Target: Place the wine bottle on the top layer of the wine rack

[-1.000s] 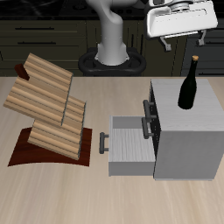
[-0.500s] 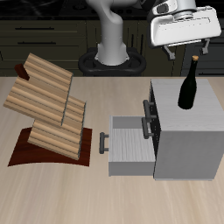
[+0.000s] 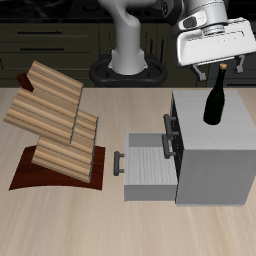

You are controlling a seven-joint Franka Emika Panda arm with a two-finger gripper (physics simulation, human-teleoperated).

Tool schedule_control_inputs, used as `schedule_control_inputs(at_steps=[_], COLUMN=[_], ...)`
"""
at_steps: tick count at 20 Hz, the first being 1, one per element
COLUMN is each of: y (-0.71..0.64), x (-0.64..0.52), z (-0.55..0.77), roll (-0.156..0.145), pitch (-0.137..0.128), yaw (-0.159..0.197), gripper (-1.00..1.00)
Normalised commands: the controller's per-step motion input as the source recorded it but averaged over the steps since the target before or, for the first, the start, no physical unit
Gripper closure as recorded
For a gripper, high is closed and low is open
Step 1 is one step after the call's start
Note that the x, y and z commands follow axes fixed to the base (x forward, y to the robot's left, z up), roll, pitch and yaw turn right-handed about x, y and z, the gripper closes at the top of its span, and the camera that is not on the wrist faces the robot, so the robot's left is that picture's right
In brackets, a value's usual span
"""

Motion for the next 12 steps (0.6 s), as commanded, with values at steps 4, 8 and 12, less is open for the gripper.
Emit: schedule_control_inputs(at_steps=[4, 8, 12], y=[0.01, 0.03, 0.03], x=[0.11, 0.12, 0.16], z=[-0.08, -0.17, -0.18], roll=[0.01, 0.005, 0.019], pitch=[-0.006, 0.008, -0.007], yaw=[0.017, 0.023, 0.074], gripper=[-1.0, -1.0, -1.0])
